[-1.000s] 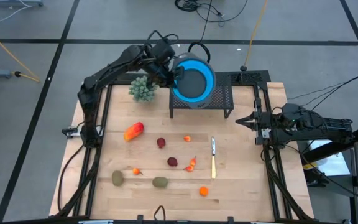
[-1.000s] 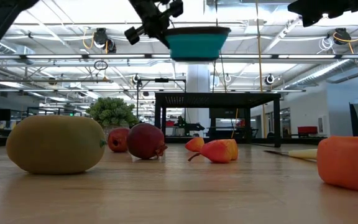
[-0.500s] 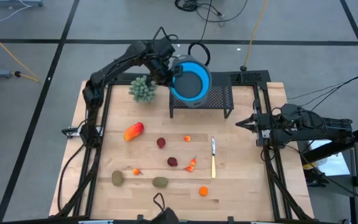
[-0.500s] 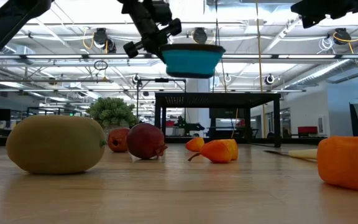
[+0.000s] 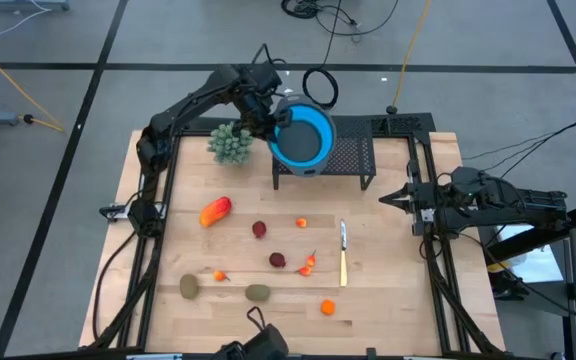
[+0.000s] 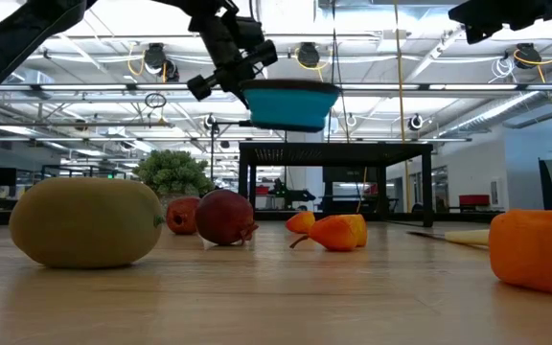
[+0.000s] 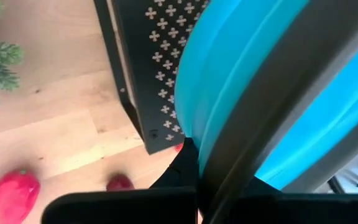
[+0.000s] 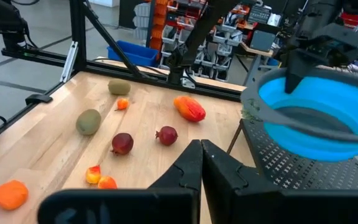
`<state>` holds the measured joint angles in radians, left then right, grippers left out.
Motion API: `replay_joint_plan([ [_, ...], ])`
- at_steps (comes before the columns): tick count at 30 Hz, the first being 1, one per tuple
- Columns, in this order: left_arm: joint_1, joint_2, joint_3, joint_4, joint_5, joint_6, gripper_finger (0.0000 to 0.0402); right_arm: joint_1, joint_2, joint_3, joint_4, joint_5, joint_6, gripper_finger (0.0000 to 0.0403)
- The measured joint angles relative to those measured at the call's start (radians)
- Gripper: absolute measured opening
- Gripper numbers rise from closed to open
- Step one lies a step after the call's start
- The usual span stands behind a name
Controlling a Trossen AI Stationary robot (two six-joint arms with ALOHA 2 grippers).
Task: Pick & Place Fruit
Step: Put the blue strainer bowl on the shelf
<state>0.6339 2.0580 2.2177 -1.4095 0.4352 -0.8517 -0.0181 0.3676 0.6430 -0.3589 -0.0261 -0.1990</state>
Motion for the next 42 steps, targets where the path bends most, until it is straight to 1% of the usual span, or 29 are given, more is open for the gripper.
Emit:
replay_joint_plan([
  [4,0.004,0.010,0.000,0.001,0.008,0.009,0.0000,0.000,0.000,0.000,-0.022,0.007,-0.002,0.0000],
  [10,0.008,0.010,0.000,0.005,0.010,0.012,0.0000,0.000,-0.002,0.000,-0.076,0.105,-0.031,0.0000],
  [14,0.008,0.010,0.000,0.004,0.010,0.012,0.0000,-0.001,-0.022,-0.002,-0.090,0.119,-0.027,0.0000],
  [18,0.008,0.010,0.000,0.004,0.009,0.012,0.0000,-0.001,-0.075,-0.056,-0.053,0.116,-0.005,0.0000],
  [21,0.008,0.010,0.000,0.005,0.009,0.012,0.0000,-0.002,-0.119,-0.108,-0.012,0.093,0.003,0.0000],
  [25,0.008,0.010,0.000,0.004,0.009,0.012,0.0000,-0.002,-0.159,-0.153,0.017,0.037,0.010,0.0000],
  [26,0.008,0.010,0.000,0.005,0.009,0.011,0.0000,-0.002,-0.164,-0.160,0.018,0.025,0.019,0.0000],
  [34,0.007,0.012,0.000,0.018,-0.009,-0.007,0.0000,-0.002,-0.174,-0.216,0.032,0.023,0.085,0.0000],
  [39,0.004,0.022,-0.001,0.065,0.002,-0.022,0.0000,-0.002,-0.174,-0.225,0.048,0.024,0.085,0.0000],
  [42,0.001,0.025,-0.001,0.103,0.028,-0.026,0.0000,-0.002,-0.174,-0.225,0.048,0.024,0.085,0.0000],
])
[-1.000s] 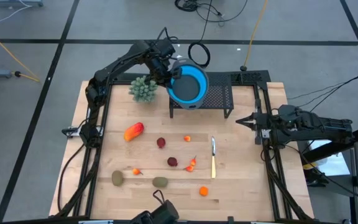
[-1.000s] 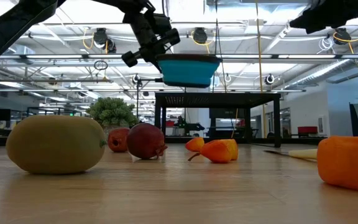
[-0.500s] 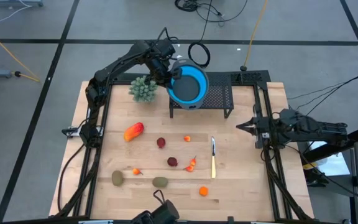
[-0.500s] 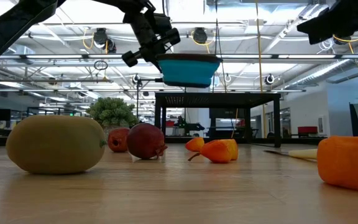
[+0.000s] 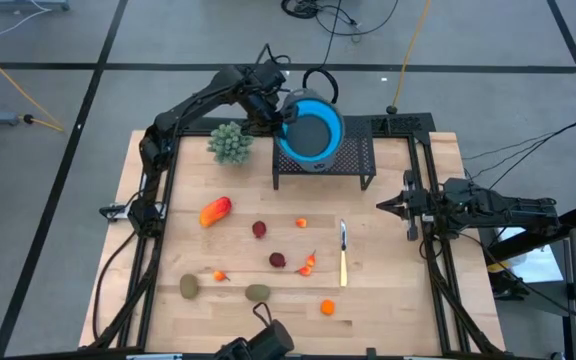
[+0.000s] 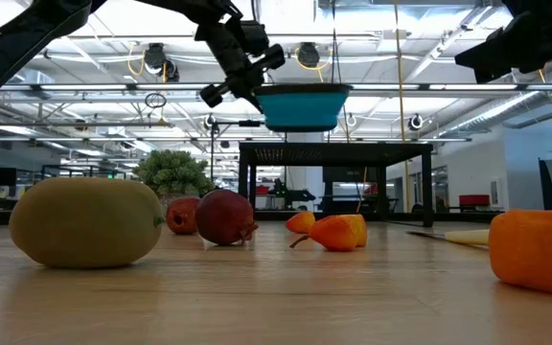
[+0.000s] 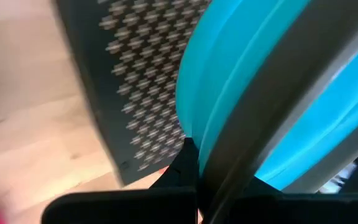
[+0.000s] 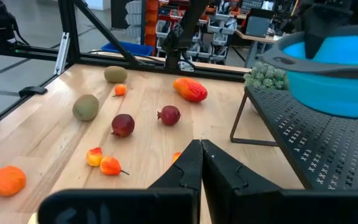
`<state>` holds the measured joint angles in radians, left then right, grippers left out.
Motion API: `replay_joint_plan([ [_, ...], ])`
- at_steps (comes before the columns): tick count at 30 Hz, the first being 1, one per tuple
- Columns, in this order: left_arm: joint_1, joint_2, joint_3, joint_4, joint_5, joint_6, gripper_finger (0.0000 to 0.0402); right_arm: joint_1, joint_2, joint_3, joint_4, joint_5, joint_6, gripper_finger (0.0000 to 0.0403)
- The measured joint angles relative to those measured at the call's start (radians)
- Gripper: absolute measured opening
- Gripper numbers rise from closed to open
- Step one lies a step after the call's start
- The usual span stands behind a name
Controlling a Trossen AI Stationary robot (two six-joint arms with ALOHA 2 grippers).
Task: Pick & Place Fruit
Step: Put the blue strainer bowl on the shelf
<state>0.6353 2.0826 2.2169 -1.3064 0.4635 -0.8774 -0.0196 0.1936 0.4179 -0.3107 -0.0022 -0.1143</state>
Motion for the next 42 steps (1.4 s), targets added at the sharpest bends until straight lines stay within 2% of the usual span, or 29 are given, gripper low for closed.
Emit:
replay_joint_plan([
  [8,-0.003,0.026,-0.001,-0.049,0.000,0.008,0.0000,0.000,0.000,0.000,-0.001,0.000,-0.002,0.0000],
  [20,-0.003,0.024,-0.001,-0.006,-0.045,0.009,0.0002,0.000,0.000,0.000,-0.005,0.000,-0.006,0.0000],
  [42,-0.003,0.024,-0.064,0.004,-0.018,0.010,0.0009,0.000,0.000,0.000,-0.005,0.001,-0.006,0.0000],
])
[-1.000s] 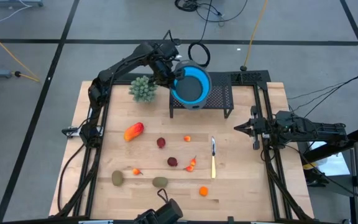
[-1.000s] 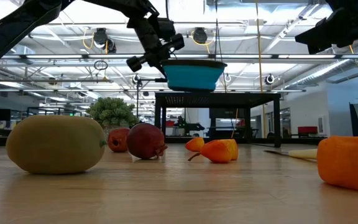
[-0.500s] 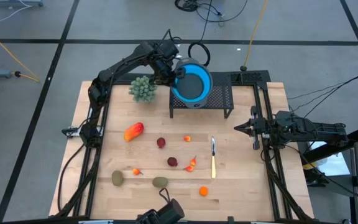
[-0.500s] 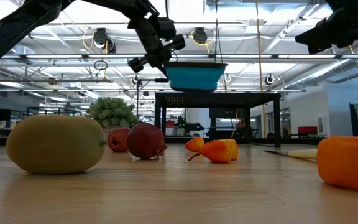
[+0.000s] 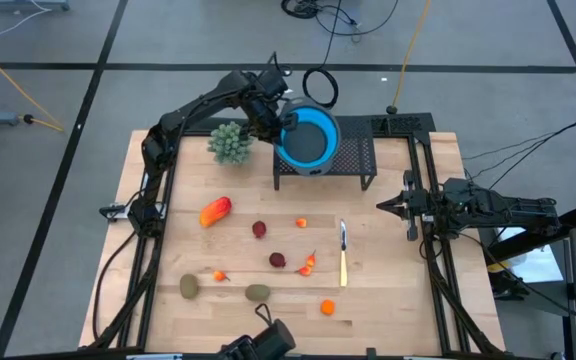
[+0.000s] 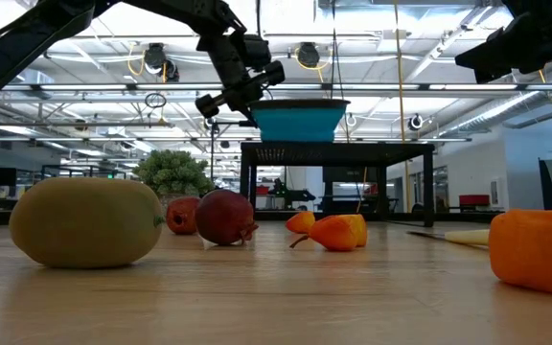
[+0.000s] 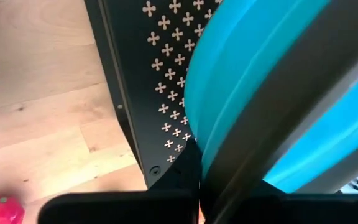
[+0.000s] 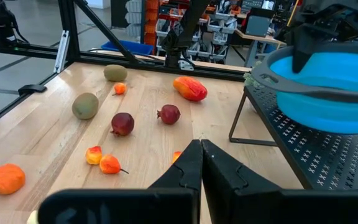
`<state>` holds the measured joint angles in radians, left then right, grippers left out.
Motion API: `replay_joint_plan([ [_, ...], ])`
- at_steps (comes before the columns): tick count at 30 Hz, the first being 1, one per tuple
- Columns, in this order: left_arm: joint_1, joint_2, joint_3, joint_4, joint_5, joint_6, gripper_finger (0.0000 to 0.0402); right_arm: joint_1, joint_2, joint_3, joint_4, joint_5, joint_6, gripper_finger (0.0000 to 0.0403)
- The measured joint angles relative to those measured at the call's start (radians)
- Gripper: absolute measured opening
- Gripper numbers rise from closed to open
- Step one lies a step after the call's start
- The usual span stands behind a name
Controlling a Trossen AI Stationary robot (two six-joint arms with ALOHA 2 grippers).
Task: Pick & Place Fruit
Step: Put the blue strainer bowl on the shelf
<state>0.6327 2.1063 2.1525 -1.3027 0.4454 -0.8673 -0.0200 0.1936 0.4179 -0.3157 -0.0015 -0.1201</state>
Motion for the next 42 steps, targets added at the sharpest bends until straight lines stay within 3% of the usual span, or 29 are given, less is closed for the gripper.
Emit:
replay_joint_plan([
  [17,0.006,-0.007,-0.001,0.013,0.004,0.001,0.0111,0.000,0.000,0.000,0.000,0.000,0.000,0.0000],
  [31,0.008,-0.007,-0.001,0.012,0.088,0.036,0.0209,0.000,0.000,0.000,0.000,0.000,0.003,0.0000],
  [42,0.008,-0.008,-0.001,-0.053,0.069,0.068,0.0211,0.000,0.000,0.001,0.000,0.000,0.004,0.0000],
])
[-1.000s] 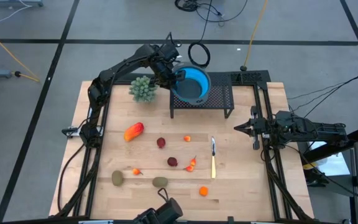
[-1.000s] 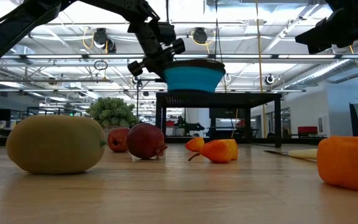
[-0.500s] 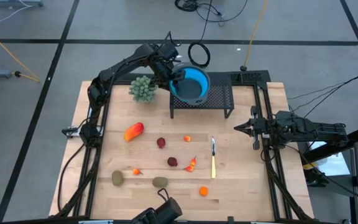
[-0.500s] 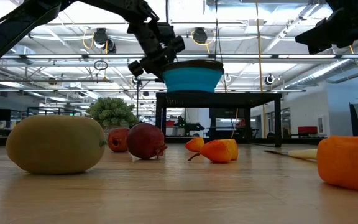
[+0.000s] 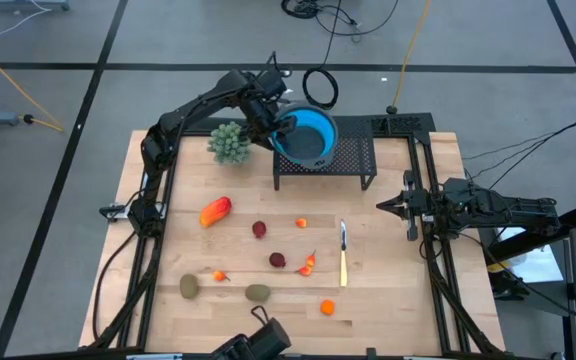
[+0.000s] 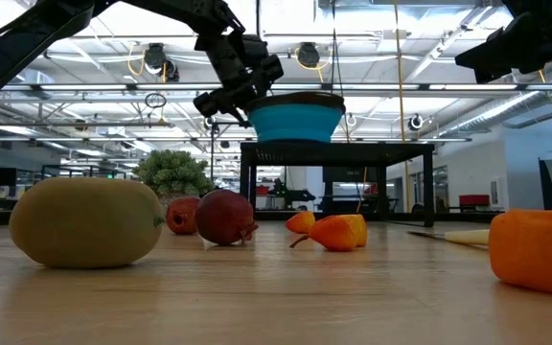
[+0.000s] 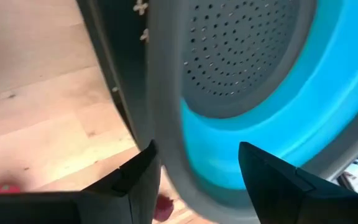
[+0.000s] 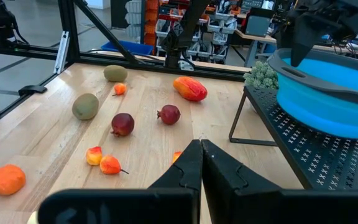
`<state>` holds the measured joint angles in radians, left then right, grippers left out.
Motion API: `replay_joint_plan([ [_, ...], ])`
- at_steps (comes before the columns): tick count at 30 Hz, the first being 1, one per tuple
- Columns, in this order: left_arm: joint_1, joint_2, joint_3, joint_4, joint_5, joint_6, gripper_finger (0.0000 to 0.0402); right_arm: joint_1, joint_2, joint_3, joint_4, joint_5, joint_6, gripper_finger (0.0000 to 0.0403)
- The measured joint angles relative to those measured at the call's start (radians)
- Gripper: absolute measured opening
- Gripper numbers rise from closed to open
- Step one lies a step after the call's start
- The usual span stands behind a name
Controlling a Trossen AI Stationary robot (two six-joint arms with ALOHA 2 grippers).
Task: Pick & Place Fruit
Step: Put the blue strainer bowl on the shelf, then put the orange mango into the blue strainer bowl on the shelf
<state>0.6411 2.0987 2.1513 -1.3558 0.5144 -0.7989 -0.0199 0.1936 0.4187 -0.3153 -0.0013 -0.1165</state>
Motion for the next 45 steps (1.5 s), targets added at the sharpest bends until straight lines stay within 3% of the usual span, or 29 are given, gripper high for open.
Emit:
replay_joint_plan([
  [14,0.014,-0.036,0.000,0.012,-0.030,0.004,0.0193,0.000,0.000,0.000,0.000,0.000,0.000,0.0000],
  [29,0.019,-0.156,0.000,-0.050,-0.154,-0.020,0.0189,0.000,0.000,0.000,-0.001,0.000,0.000,0.0000],
  [37,-0.053,-0.215,0.000,-0.216,-0.270,0.023,0.0151,0.000,0.000,0.000,-0.001,0.000,0.000,0.0000],
  [45,-0.179,-0.256,0.000,-0.215,-0.339,0.079,0.0096,0.000,0.000,0.000,-0.002,0.000,0.000,0.0000],
])
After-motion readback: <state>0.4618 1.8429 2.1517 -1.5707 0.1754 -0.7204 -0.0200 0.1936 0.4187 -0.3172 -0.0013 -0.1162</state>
